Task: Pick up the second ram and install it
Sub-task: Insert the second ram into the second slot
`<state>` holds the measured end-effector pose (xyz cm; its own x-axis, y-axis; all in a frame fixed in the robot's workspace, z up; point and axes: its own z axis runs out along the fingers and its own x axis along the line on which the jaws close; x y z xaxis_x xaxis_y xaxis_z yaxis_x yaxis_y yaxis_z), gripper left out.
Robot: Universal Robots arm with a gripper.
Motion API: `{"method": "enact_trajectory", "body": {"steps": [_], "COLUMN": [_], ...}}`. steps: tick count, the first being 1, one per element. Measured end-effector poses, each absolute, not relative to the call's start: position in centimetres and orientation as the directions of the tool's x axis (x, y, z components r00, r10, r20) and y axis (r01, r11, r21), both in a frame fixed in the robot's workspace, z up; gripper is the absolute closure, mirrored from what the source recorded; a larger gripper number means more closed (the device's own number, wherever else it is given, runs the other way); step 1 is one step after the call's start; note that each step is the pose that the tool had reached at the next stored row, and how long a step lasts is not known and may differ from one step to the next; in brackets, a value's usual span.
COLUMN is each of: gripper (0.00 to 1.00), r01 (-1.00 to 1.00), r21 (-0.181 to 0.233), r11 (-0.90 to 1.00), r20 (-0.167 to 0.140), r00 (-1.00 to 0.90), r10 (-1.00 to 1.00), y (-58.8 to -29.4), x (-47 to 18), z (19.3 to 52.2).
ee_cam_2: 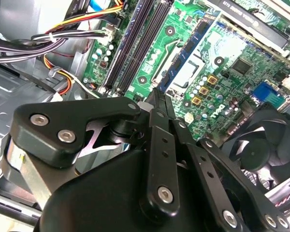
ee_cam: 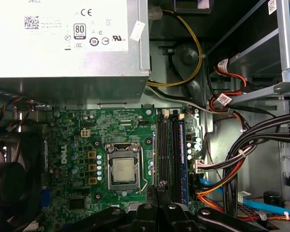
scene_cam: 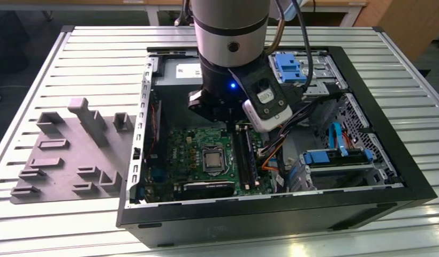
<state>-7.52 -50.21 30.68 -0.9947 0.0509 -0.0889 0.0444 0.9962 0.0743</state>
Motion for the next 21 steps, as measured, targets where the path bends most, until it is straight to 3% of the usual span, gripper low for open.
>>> {"method": "enact_trajectory", "body": {"steps": [21], "gripper": [0.89], "r01": [0.044], "r21": [0.074], "r11": [0.996], "r20": [-0.089], "r00": [-0.995], "r10": [0.051], "y": [-50.21], "x": [-6.75], "z": [30.11]}}
